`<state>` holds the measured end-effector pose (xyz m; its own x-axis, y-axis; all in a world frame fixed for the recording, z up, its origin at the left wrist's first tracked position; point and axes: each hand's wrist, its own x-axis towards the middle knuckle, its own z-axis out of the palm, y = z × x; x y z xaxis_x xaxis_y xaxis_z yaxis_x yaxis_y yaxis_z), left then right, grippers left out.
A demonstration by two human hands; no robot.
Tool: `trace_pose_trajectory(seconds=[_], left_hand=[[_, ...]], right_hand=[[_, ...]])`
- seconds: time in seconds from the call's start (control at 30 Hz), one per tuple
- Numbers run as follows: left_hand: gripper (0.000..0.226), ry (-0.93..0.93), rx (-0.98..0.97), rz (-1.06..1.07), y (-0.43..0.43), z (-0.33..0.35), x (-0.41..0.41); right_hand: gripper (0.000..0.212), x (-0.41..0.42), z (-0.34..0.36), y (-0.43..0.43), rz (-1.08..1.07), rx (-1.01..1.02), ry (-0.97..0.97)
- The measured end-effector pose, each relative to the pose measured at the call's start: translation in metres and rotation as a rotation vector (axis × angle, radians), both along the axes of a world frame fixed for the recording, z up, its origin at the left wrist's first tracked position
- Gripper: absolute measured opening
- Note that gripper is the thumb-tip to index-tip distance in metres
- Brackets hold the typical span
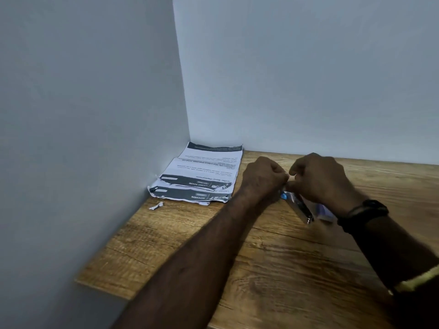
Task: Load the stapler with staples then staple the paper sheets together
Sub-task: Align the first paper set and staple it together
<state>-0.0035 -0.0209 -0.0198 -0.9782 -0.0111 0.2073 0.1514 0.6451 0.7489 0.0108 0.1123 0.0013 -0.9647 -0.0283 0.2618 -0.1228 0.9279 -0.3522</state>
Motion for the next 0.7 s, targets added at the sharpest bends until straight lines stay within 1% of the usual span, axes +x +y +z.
trace_pose_trajectory(seconds=[0.1,0.2,0.23,0.37,0.43,0.53,0.7], left_hand=[[0.015,0.094,0.043,0.11,-0.03,0.011,-0.008],[0.013,0.159,0.072,0.237,-0.072,0.019,-0.013],[0.013,0.164,0.067,0.281,-0.085,0.019,-0.015],[0.013,0.126,-0.001,0.401,-0.126,0.014,-0.025],[0.012,0.091,-0.049,0.408,-0.136,0.01,-0.03],[0.016,0.022,-0.104,0.393,-0.145,0.003,-0.036],[0.025,-0.038,-0.139,0.379,-0.15,-0.009,-0.042]], right_hand=[[0.02,-0.006,0.012,-0.018,0.067,-0.15,0.042],[0.004,-0.017,0.015,-0.047,0.13,-0.268,0.028],[0.003,-0.022,0.014,-0.058,0.145,-0.295,0.013],[0.012,-0.054,0.001,-0.099,0.124,-0.319,-0.085],[0.018,-0.069,-0.009,-0.115,0.061,-0.289,-0.11],[0.027,-0.08,-0.02,-0.131,-0.013,-0.222,-0.091],[0.03,-0.093,-0.025,-0.142,-0.066,-0.217,-0.1]])
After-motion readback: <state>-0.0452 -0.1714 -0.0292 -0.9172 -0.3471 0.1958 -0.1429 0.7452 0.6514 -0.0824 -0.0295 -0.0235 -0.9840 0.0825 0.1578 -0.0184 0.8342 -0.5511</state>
